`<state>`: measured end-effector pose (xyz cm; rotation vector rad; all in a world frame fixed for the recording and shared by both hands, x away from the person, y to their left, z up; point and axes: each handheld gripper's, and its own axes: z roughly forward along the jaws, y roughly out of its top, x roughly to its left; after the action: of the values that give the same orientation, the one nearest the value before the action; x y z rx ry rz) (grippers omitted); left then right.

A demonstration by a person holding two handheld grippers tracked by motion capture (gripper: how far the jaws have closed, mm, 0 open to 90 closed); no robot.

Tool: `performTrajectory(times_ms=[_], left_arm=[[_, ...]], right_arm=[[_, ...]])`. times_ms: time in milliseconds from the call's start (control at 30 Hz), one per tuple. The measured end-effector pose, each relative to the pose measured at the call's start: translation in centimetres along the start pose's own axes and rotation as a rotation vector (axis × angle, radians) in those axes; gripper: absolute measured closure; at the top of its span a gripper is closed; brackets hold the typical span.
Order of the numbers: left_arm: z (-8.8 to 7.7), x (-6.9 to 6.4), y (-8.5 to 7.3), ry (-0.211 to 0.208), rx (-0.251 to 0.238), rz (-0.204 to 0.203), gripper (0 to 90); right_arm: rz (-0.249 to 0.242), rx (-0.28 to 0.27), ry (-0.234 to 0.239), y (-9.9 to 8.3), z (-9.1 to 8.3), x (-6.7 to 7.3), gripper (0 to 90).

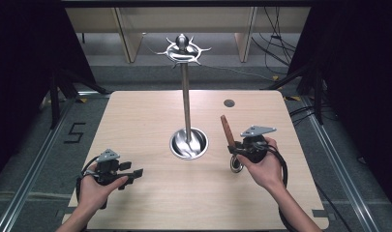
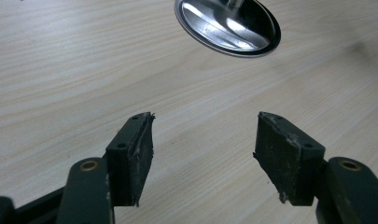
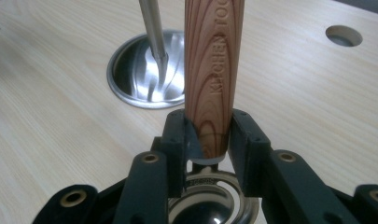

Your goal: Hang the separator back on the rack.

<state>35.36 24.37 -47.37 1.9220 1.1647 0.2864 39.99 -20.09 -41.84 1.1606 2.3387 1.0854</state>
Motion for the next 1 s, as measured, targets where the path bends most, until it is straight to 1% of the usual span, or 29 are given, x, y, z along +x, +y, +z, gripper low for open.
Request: performTrajectory(times_ms=[33, 67, 100, 133, 167, 200, 233, 267, 300, 333, 367, 433, 467, 500, 533, 600, 633, 667, 700, 733, 767, 800, 867, 933, 967, 1000], left_arm=[[0.0, 0.0, 0.0, 0.0, 0.0, 0.0, 36.4], [0.0, 0.0, 0.0, 0.0, 0.0, 0.0, 36.4], [0.0, 0.1, 0.0, 0.0, 0.002, 0.001, 36.4], [0.1, 0.0, 0.0, -0.005, -0.004, -0.011, 36.4], [0.1, 0.0, 0.0, -0.005, -0.004, -0.011, 36.4], [0.1, 0.0, 0.0, -0.004, -0.005, -0.011, 36.4], [0.1, 0.0, 0.0, -0.005, -0.002, -0.008, 36.4], [0.1, 0.1, 0.1, -0.004, 0.006, 0.004, 36.4], [0.1, 0.1, 0.1, -0.004, 0.007, 0.005, 36.4], [0.1, 0.0, 0.0, -0.005, -0.001, -0.006, 36.4], [0.1, 0.0, 0.0, -0.005, -0.002, -0.009, 36.4], [0.1, 0.0, 0.0, -0.004, -0.001, -0.012, 36.4], [0.1, 0.0, 0.0, -0.003, 0.0, -0.012, 36.4], [0.1, 0.1, 0.0, 0.0, 0.001, -0.004, 36.4], [0.1, 0.1, 0.0, 0.0, -0.003, -0.007, 36.4], [0.0, 0.1, 0.0, -0.002, -0.005, -0.009, 36.4], [0.0, 0.1, 0.0, -0.002, -0.005, -0.009, 36.4], [0.0, 0.1, 0.0, -0.001, -0.006, -0.01, 36.4], [0.0, 0.1, 0.0, -0.003, -0.004, -0.009, 36.4], [0.0, 0.1, 0.0, -0.002, -0.006, -0.01, 36.4], [0.0, 0.1, 0.0, -0.002, -0.004, -0.009, 36.4], [0.0, 0.1, 0.0, -0.004, -0.003, -0.009, 36.4], [0.0, 0.1, 0.0, -0.004, -0.003, -0.01, 36.4], [0.0, 0.1, 0.0, -0.005, -0.003, -0.009, 36.4], [0.0, 0.1, 0.0, -0.004, -0.004, -0.009, 36.4], [0.0, 0.1, 0.0, -0.003, -0.005, -0.009, 36.4]], right_arm=[[0.005, -0.004, 0.002, 0.0, -0.1, 0.1, 69.8], [-0.028, -0.034, -0.001, 0.1, 0.0, -0.1, 69.8], [-0.013, -0.035, 0.001, 0.2, -0.1, 0.0, 69.8], [-0.018, -0.038, 0.006, 0.4, -0.4, 0.0, 69.8], [0.003, -0.041, 0.003, 0.5, -0.5, 0.2, 69.8], [0.003, -0.041, 0.003, 0.5, -0.5, 0.2, 69.8], [-0.023, -0.047, 0.005, 0.7, -0.6, 0.1, 69.8], [-0.022, -0.06, 0.005, 0.8, -0.6, 0.2, 69.8], [-0.017, -0.065, 0.004, 1.0, -0.8, 0.4, 69.8], [-0.053, -0.076, 0.006, 1.1, -0.8, 0.1, 69.8], [-0.046, -0.076, 0.008, 1.2, -0.8, 0.2, 69.7], [-0.053, -0.078, 0.008, 1.3, -0.8, 0.3, 69.8], [-0.029, -0.098, 0.009, 1.4, -0.9, 0.6, 69.8], [-0.029, -0.098, 0.009, 1.4, -0.9, 0.6, 69.8], [-0.035, -0.094, 0.017, 1.6, -1.2, 0.7, 69.8], [-0.031, -0.11, 0.012, 1.8, -1.3, 0.9, 69.8], [-0.062, -0.119, 0.017, 2.0, -1.5, 0.7, 69.8], [-0.062, -0.119, 0.017, 2.0, -1.5, 0.7, 69.8], [-0.037, -0.127, 0.011, 2.0, -1.6, 0.9, 69.8], [-0.06, -0.127, 0.018, 2.2, -1.7, 0.7, 69.8], [-0.045, -0.138, 0.017, 2.3, -2.0, 0.9, 69.8], [-0.056, -0.146, 0.016, 2.5, -2.1, 0.9, 69.8], [-0.051, -0.149, 0.017, 2.6, -2.3, 0.9, 69.8], [-0.072, -0.161, 0.012, 2.9, -2.6, 0.9, 69.8], [-0.072, -0.161, 0.012, 2.9, -2.6, 0.9, 69.8], [-0.056, -0.174, 0.018, 3.0, -2.7, 1.0, 69.8]])
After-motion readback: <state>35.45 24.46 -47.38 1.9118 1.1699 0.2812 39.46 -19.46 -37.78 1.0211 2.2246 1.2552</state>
